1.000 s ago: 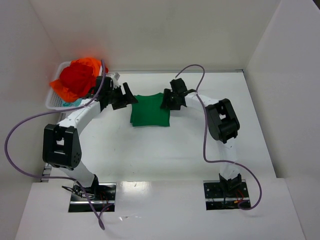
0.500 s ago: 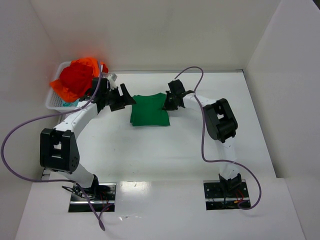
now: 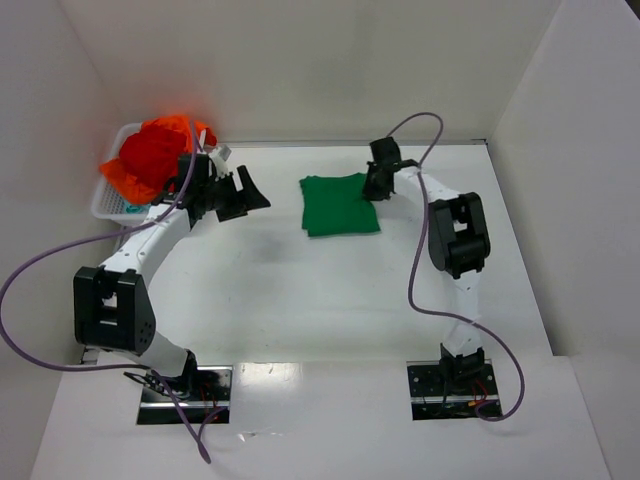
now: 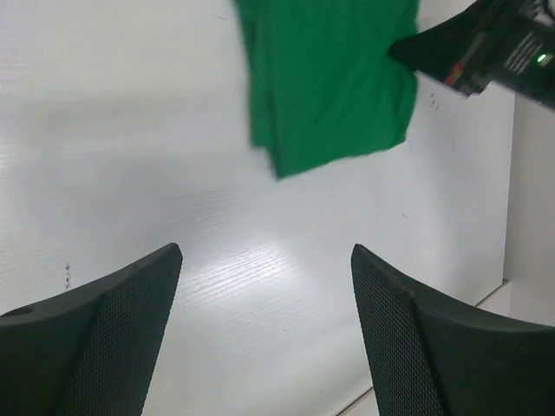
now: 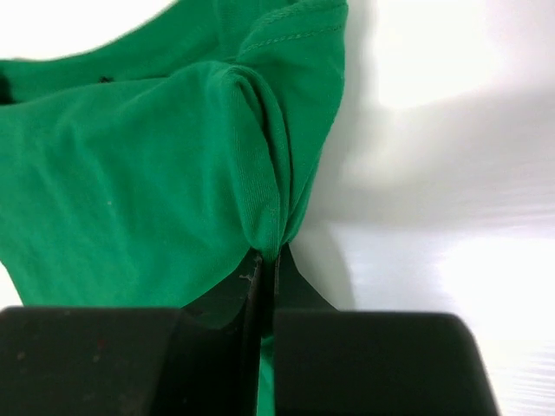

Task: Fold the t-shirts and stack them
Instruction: Put the neatly folded tshirt into the corner of the board with the right arm

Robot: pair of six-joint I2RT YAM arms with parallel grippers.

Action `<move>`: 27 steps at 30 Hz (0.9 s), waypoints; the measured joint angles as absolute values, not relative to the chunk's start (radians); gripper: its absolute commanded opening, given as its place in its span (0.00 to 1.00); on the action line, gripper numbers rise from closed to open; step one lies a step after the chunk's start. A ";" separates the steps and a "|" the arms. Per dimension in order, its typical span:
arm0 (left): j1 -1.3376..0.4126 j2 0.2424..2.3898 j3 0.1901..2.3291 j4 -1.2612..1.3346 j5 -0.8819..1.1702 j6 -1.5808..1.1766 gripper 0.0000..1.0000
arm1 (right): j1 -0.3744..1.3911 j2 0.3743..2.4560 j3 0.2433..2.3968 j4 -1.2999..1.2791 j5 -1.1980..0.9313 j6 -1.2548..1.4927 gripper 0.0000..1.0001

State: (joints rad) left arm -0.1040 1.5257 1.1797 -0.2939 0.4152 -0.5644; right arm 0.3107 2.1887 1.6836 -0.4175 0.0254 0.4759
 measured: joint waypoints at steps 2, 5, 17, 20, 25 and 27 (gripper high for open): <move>-0.103 1.522 1.177 -0.296 0.420 -0.553 0.87 | 0.256 2.189 1.712 -0.438 0.054 0.443 0.00; -0.102 1.516 1.170 -0.302 0.431 -0.550 0.87 | 0.180 2.189 1.736 -0.450 0.088 0.396 0.00; -0.102 1.513 1.154 -0.363 0.473 -0.522 0.87 | 0.031 2.235 1.862 -0.533 0.181 0.258 0.00; -0.102 1.514 1.155 -0.408 0.479 -0.498 0.87 | -0.034 2.289 1.988 -0.594 0.258 0.235 0.00; -0.102 1.537 1.184 -0.480 0.503 -0.471 0.87 | -0.087 2.456 2.298 -0.658 0.376 0.202 0.00; -0.102 1.555 1.203 -0.503 0.505 -0.463 0.87 | -0.109 2.485 2.339 -0.675 0.412 0.186 0.00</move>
